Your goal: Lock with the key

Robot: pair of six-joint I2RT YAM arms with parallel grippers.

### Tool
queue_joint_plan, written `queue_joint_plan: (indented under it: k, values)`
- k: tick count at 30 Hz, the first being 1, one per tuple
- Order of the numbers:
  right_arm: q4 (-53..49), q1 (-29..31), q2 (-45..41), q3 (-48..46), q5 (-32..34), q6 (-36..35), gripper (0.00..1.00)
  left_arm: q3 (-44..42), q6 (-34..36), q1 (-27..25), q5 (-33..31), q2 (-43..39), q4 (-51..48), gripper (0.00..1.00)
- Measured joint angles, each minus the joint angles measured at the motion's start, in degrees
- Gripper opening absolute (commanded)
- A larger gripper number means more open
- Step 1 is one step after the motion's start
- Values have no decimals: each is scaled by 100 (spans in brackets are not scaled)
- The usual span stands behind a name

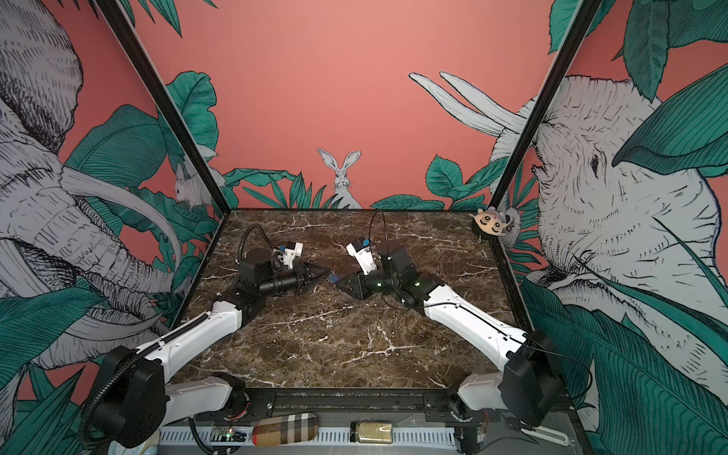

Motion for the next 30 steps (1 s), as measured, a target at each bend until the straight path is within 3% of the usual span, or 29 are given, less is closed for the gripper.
queue_joint_plan:
  k: [12,17,22,30]
  values:
    - [-15,28,4,0,-2,-2,15,66,15,0,0,0,50,7]
    - [-4,33,4,0,-2,-4,23,140,63,0,-2,0,46,3]
    - [-4,33,2,0,7,0,40,201,179,0,9,0,0,2]
    - [31,33,-28,0,68,-22,49,339,282,0,52,2,-190,1]
